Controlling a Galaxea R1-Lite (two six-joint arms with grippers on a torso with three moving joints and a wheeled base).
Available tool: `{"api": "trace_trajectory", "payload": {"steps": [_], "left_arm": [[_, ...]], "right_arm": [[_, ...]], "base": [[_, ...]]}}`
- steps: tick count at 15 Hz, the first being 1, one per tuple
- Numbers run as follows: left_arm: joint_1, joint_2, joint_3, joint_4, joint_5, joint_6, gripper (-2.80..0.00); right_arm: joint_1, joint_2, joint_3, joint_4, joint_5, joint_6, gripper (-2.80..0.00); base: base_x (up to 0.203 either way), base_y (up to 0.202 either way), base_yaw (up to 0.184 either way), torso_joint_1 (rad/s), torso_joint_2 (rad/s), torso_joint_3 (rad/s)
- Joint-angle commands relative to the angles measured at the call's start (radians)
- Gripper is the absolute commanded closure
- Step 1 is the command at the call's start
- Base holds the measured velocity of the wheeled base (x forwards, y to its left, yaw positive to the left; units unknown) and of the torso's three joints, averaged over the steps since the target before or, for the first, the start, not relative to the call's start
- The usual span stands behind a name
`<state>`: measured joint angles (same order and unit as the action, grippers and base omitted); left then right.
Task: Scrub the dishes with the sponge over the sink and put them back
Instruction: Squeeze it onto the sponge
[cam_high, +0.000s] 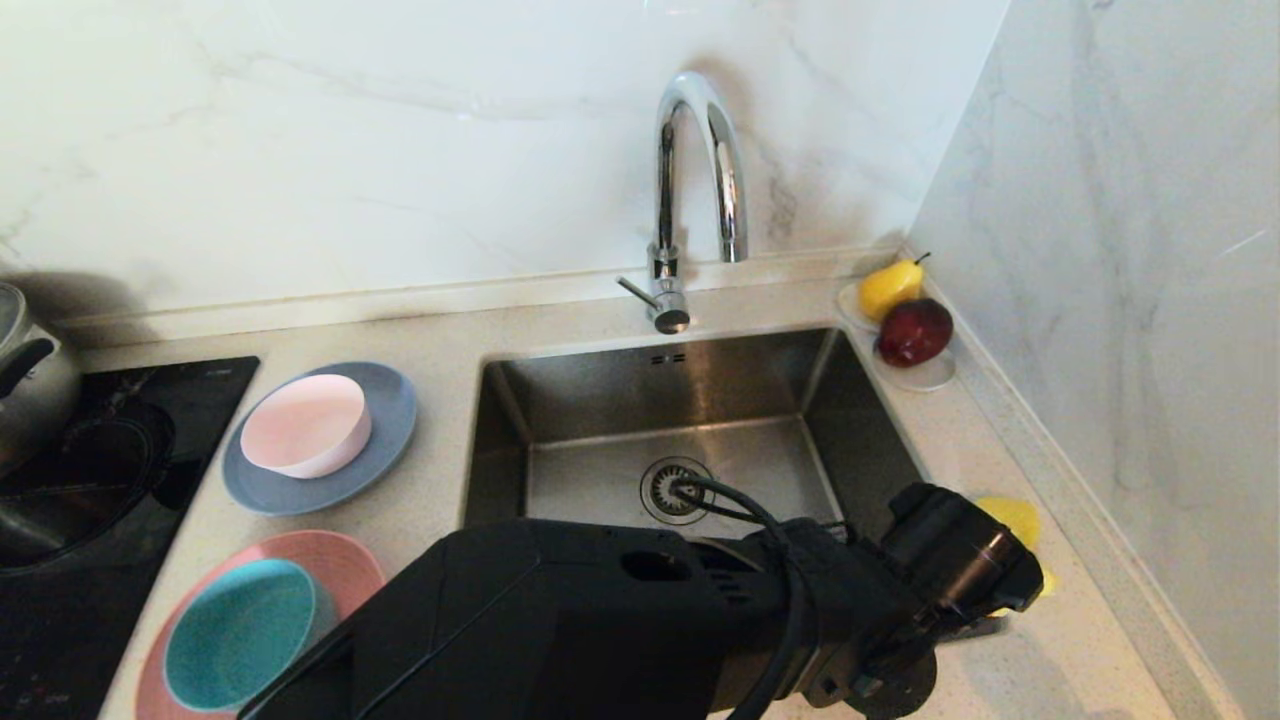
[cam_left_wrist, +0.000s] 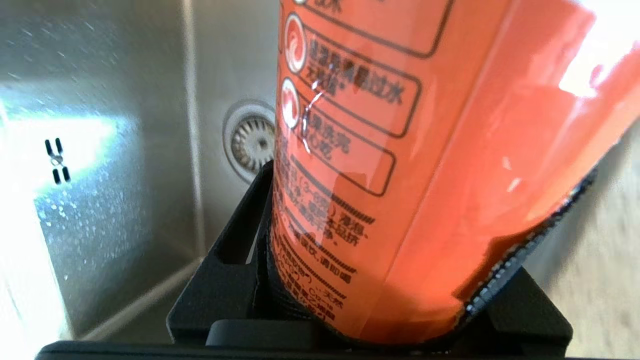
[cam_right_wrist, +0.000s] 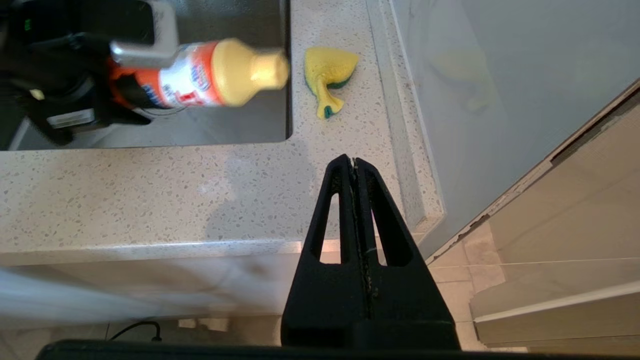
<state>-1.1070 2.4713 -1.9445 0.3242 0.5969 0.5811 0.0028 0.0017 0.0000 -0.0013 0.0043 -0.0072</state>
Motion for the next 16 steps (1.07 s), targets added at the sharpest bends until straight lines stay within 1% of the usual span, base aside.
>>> {"api": "trace_trajectory", "payload": {"steps": [1,5,6,7,9,10,13,14,16], "left_arm": [[-0.001,0.011,-0.001,-0.019,0.003,0.008,0.00],[-0.001,0.008,-0.001,-0.034,0.006,0.056,0.00],[-0.001,0.008,-0.001,-0.066,0.007,0.078,0.00],[0.000,0.009,-0.001,-0.097,0.010,0.115,0.00],[0.001,0.008,-0.001,-0.127,0.012,0.176,0.00],[0.001,0.005,-0.001,-0.128,0.016,0.186,0.00],[0.001,0.005,-0.001,-0.129,0.113,0.248,0.00],[0.001,0.008,-0.001,-0.129,0.130,0.265,0.00],[0.001,0.009,-0.001,-0.129,0.149,0.276,0.00]], "right_arm": [[0.000,0.000,0.000,0.000,0.000,0.000,0.00],[0.000,0.000,0.000,0.000,0.000,0.000,0.00],[0.000,0.000,0.000,0.000,0.000,0.000,0.00],[0.000,0.000,0.000,0.000,0.000,0.000,0.00],[0.000,0.000,0.000,0.000,0.000,0.000,0.00],[0.000,0.000,0.000,0.000,0.000,0.000,0.00],[0.000,0.000,0.000,0.000,0.000,0.000,0.00],[0.000,0.000,0.000,0.000,0.000,0.000,0.00],[0.000,0.000,0.000,0.000,0.000,0.000,0.00]], "base": [[0.000,0.000,0.000,0.000,0.00,0.000],[0.000,0.000,0.000,0.000,0.00,0.000],[0.000,0.000,0.000,0.000,0.00,0.000],[0.000,0.000,0.000,0.000,0.00,0.000],[0.000,0.000,0.000,0.000,0.00,0.000],[0.000,0.000,0.000,0.000,0.00,0.000],[0.000,0.000,0.000,0.000,0.00,0.000],[0.000,0.000,0.000,0.000,0.00,0.000],[0.000,0.000,0.000,0.000,0.00,0.000]]}}
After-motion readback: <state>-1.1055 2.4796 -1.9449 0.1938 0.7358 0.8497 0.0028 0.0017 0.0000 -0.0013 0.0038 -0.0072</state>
